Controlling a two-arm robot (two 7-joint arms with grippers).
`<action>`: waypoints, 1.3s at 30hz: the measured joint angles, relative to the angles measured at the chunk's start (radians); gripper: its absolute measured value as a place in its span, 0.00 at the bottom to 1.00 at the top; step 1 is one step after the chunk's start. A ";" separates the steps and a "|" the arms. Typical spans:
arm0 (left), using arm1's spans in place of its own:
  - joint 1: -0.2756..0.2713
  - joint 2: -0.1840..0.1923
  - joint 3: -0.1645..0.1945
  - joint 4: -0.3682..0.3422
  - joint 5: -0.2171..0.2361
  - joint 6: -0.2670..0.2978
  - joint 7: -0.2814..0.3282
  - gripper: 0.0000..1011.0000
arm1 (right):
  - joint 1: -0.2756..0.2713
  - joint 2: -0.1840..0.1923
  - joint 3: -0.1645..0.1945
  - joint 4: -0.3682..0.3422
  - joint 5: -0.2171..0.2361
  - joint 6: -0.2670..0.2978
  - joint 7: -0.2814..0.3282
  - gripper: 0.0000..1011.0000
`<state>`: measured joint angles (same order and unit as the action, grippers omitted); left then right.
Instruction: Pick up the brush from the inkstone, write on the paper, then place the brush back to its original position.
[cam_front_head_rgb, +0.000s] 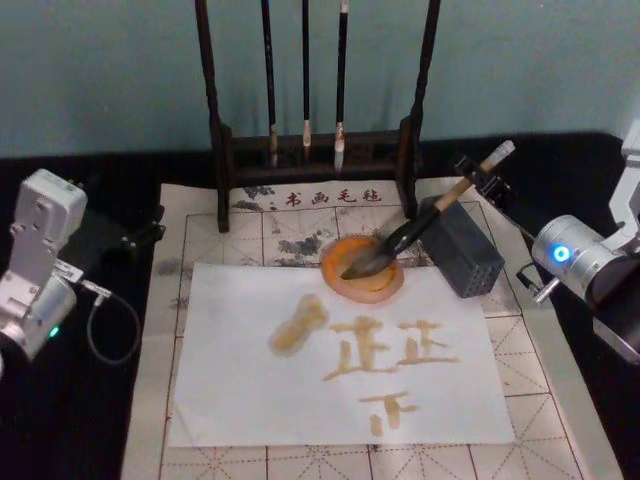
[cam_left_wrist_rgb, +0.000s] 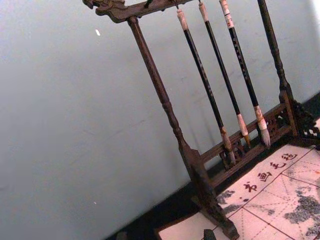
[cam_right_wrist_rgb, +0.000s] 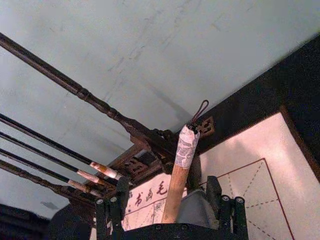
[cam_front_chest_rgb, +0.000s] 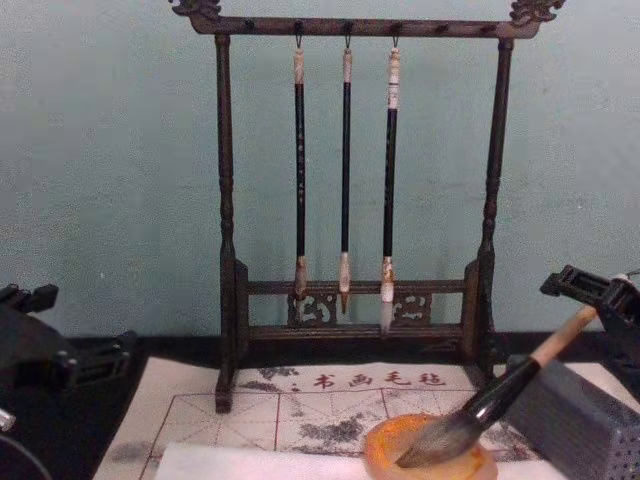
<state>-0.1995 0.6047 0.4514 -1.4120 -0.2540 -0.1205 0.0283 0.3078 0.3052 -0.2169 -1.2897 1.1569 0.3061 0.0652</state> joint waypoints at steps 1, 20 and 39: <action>0.000 0.000 0.000 0.000 0.000 0.000 0.000 0.99 | 0.001 0.001 -0.002 0.002 0.001 -0.001 0.000 0.99; 0.000 0.000 0.000 0.000 0.000 0.000 0.000 0.99 | 0.026 0.021 -0.048 0.027 0.018 -0.026 -0.005 0.99; 0.000 0.000 0.000 0.000 0.000 0.000 0.000 0.99 | 0.024 0.018 -0.043 0.025 0.017 -0.024 -0.004 0.94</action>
<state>-0.1995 0.6047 0.4513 -1.4120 -0.2539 -0.1205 0.0283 0.3320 0.3236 -0.2595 -1.2643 1.1740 0.2823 0.0608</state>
